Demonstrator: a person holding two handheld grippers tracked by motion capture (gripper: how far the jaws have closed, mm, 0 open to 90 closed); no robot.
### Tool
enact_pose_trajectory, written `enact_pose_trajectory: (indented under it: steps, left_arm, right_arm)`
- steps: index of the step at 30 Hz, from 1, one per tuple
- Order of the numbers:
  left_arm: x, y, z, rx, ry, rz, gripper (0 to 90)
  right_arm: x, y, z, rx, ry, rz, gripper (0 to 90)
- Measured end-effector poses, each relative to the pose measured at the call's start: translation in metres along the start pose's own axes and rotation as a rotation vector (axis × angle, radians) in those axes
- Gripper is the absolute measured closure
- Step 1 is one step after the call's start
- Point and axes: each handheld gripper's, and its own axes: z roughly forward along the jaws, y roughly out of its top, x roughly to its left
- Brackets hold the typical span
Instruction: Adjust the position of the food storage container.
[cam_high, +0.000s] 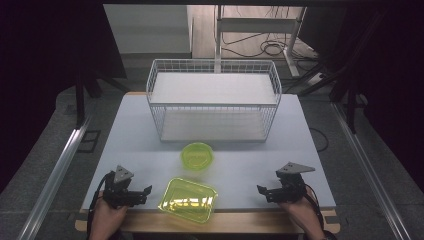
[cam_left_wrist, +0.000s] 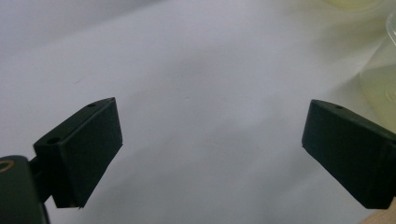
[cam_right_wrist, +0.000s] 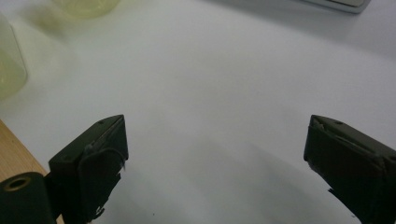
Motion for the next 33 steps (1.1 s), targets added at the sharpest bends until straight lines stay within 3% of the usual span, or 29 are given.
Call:
enact_pose_trajectory:
  steps: [5,11,22,24,28,30,31,32,33]
  left_arm:
    - [0.001,-0.001,0.000,-0.012,-0.023,0.010,5.7]
    - [0.001,0.000,-0.001,-0.038,-0.071,-0.010,5.5]
    - [-0.001,0.001,-0.003,-0.015,-0.077,-0.026,6.8]
    - [-0.002,0.002,-0.006,-0.028,-0.073,-0.022,10.3]
    - [-0.002,0.005,-0.012,-0.066,-0.104,-0.042,21.7]
    - [-0.002,0.011,-0.016,-0.102,-0.159,-0.046,36.3]
    - [-0.002,0.011,-0.016,-0.102,-0.159,-0.046,41.6]
    - [-0.004,0.014,-0.016,-0.113,-0.170,-0.041,41.6]
    - [-0.006,0.020,-0.016,-0.123,-0.203,-0.032,54.3]
  right_arm:
    - [0.003,0.003,-0.001,0.014,-0.010,-0.014,10.1]
    - [0.002,0.003,0.000,0.034,0.003,-0.014,17.0]
    - [0.003,0.005,-0.001,0.036,0.014,-0.007,24.6]
    - [0.004,0.005,-0.001,0.037,0.019,-0.008,25.8]
    - [0.004,0.005,0.001,0.044,0.022,-0.003,26.1]
    - [0.004,0.005,0.002,0.045,0.025,0.005,26.2]
    - [0.003,0.005,0.002,0.046,0.027,0.008,26.2]
    - [0.003,0.005,0.002,0.046,0.027,0.008,26.2]
    - [0.003,0.005,0.002,0.053,0.027,0.013,26.2]
